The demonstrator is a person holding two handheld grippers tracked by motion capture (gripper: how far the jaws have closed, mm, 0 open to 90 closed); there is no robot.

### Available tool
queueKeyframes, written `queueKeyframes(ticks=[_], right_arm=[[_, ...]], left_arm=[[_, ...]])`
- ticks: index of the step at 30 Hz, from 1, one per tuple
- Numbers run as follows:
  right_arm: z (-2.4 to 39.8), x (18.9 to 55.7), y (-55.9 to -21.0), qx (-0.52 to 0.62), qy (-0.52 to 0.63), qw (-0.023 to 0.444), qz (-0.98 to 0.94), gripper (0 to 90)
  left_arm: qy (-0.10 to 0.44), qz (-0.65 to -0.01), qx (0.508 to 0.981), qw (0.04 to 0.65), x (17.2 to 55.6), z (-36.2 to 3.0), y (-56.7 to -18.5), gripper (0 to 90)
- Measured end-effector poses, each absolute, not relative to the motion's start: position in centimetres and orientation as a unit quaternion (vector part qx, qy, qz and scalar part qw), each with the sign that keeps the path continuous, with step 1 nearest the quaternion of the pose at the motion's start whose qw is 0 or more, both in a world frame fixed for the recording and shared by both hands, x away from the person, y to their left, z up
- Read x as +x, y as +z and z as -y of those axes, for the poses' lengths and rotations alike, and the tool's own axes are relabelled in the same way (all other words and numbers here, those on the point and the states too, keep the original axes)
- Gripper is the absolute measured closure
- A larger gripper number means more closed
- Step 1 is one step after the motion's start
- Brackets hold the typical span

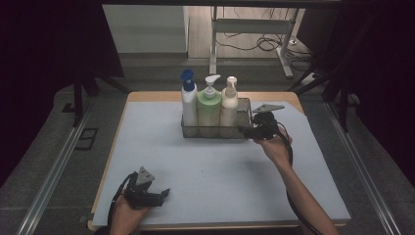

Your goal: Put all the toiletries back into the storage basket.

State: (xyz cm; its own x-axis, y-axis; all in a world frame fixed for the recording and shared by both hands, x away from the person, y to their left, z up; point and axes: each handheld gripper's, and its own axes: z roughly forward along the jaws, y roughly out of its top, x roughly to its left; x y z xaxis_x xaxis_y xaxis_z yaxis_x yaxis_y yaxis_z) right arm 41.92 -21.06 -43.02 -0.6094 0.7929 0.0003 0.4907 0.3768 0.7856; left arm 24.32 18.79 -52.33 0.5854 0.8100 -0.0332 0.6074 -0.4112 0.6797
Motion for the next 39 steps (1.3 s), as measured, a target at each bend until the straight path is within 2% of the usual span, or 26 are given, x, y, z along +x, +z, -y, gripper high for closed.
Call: queueKeyframes(ticks=[17, 33, 39], right_arm=[[22.4, 39.4, -42.2, 0.38, 0.4, 0.185, -0.813, 14.9], [24.1, 36.5, -41.9, 0.35, 0.389, 0.202, -0.828, 7.8], [25.2, 35.4, -41.9, 0.341, 0.383, 0.208, -0.833, 2.1]], left_arm=[[0.153, -0.429, 0.826, 0.332, 24.3, -18.8, -52.3, 12.3], [0.153, -0.429, 0.826, 0.332, 24.3, -18.8, -52.3, 12.3], [0.153, -0.429, 0.826, 0.332, 24.3, -18.8, -52.3, 12.2]])
